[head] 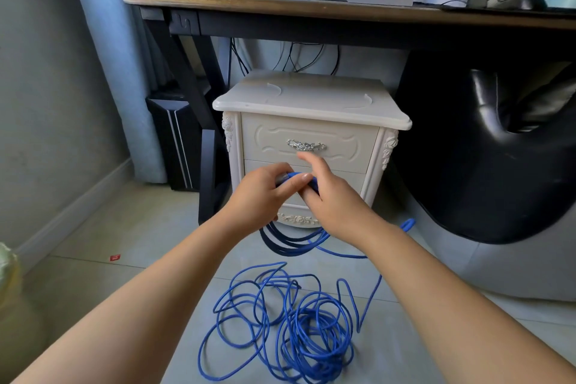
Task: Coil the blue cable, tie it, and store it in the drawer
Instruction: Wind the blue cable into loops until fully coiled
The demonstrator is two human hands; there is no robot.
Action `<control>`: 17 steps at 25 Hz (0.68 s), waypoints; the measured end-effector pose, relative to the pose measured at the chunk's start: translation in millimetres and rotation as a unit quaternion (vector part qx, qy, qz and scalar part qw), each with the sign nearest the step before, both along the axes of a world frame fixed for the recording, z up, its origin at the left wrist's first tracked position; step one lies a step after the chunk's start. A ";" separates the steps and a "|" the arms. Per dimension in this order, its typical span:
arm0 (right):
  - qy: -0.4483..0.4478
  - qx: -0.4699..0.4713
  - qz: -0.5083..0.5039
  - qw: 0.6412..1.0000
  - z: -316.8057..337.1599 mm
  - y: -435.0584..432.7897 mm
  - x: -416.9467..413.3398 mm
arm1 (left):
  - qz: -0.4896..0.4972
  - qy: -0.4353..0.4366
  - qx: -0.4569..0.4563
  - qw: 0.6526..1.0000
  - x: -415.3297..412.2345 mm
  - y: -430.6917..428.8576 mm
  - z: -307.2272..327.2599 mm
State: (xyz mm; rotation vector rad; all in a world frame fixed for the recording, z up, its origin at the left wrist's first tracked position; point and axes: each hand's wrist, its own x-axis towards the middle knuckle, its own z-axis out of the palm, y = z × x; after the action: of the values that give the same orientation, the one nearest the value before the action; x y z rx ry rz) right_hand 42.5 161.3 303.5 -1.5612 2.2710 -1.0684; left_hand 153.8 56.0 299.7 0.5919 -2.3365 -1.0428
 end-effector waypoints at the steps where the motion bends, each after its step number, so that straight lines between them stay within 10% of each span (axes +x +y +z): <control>1: -0.059 -0.031 -0.002 0.998 0.2 -0.2 -1.8 | 0.008 0.018 0.005 1.000 -0.7 -2.3 -1.2; 6: -0.372 0.021 0.044 0.927 -0.3 7.7 -16.0 | 0.042 0.087 0.066 0.993 0.5 -5.4 -5.3; 17: -0.531 -0.114 0.015 0.840 -5.1 5.3 -21.6 | 0.015 0.140 0.390 0.910 -8.2 7.5 -3.0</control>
State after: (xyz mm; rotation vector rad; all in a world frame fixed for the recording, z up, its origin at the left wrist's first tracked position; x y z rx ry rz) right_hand 20.9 166.5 298.4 -0.6795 1.3587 -1.6654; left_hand 145.5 63.6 296.7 0.6913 -1.5990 -1.9135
